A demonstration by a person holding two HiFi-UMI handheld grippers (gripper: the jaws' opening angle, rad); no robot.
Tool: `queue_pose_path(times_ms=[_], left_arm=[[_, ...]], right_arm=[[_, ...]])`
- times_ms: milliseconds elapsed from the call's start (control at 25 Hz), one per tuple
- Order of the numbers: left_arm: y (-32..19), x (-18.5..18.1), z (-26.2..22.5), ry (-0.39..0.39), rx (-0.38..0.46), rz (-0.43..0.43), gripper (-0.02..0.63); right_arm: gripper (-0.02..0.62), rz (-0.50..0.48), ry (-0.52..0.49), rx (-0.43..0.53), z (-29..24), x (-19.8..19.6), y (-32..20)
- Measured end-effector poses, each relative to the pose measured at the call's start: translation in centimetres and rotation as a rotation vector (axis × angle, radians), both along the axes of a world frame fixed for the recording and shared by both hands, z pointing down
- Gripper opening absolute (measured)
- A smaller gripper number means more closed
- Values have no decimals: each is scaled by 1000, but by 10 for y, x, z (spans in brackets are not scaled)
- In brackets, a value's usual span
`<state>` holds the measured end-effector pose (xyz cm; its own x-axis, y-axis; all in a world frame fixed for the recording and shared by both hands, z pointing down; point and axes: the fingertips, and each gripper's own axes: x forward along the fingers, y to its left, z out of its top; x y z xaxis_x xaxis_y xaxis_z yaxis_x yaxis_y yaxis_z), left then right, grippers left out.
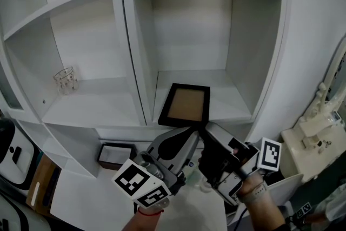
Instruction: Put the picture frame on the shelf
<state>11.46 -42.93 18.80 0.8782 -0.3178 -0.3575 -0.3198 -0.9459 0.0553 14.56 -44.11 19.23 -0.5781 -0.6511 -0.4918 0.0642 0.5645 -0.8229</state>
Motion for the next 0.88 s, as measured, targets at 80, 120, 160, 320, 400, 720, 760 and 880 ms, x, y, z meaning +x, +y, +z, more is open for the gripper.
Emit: queue_pose_path(times_ms=[80,120,160,320,400,720,760,880], left_arm=[[-2,1,1,-2,-3,-2,14],[-3,2,1,-2,-4,-2,14],[-5,2,2,-3,-4,-2,14],[-8,-1,4,-14,-5,-14,14],[-10,-4,4,-17,-4,-21,14],[-13,-16,9,-22,-14,-33,14],[-13,-18,10,-23,-14,-33,14],[-11,-21,14,-26,-19,-29,14]], right_arm=[[156,12,29,14,1,0,3],[156,20,53,25,2,0,5],[156,31,85,37,3,-1,7],[145,93,280,119,10,-11,15],[49,129,394,187,15,-17,19],[6,470,839,449,-4,-29,13],[6,485,841,450,-5,-29,11],[6,499,824,429,-6,-30,3]])
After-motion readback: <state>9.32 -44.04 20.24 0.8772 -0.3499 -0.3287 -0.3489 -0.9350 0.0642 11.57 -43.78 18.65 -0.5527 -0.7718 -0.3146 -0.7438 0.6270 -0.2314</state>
